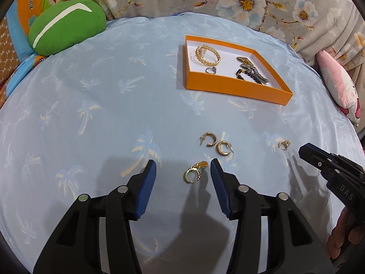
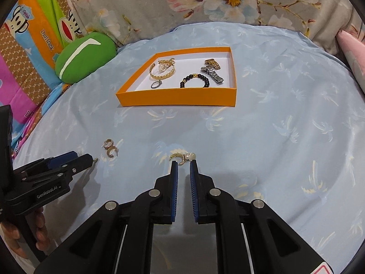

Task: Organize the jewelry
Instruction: 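Move the right tool to the pearl-tipped gold earring while the left tool approaches the hoop earrings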

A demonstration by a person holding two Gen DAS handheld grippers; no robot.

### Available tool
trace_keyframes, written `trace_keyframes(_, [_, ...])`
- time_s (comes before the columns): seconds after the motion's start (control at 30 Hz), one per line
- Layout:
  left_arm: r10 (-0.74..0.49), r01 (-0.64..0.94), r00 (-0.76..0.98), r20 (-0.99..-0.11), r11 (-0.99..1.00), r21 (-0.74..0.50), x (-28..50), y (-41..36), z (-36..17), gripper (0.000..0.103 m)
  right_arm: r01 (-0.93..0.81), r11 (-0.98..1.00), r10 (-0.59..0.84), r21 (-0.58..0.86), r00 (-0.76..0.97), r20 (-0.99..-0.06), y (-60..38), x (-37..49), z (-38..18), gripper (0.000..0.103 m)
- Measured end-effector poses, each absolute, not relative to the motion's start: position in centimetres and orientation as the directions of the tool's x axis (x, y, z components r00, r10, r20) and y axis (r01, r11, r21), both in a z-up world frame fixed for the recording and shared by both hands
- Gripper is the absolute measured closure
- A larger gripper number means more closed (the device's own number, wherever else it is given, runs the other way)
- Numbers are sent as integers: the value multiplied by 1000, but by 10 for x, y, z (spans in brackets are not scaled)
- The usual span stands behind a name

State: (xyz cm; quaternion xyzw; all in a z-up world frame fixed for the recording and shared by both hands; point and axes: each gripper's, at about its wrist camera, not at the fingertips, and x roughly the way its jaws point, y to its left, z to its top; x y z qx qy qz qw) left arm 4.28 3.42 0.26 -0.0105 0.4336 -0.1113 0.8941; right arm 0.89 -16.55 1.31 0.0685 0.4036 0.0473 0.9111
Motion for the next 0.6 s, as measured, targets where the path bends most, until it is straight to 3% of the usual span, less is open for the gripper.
trace_keyframes(0.5, [-188, 247, 628, -755, 968, -36, 32, 15, -3, 56, -21, 983, 148, 180, 668, -730, -168, 8, 9, 92])
trace_keyframes(0.6, [-200, 259, 626, -754, 965, -41, 31, 12, -2, 65, -20, 984, 147, 179, 668, -730, -169, 9, 9, 84])
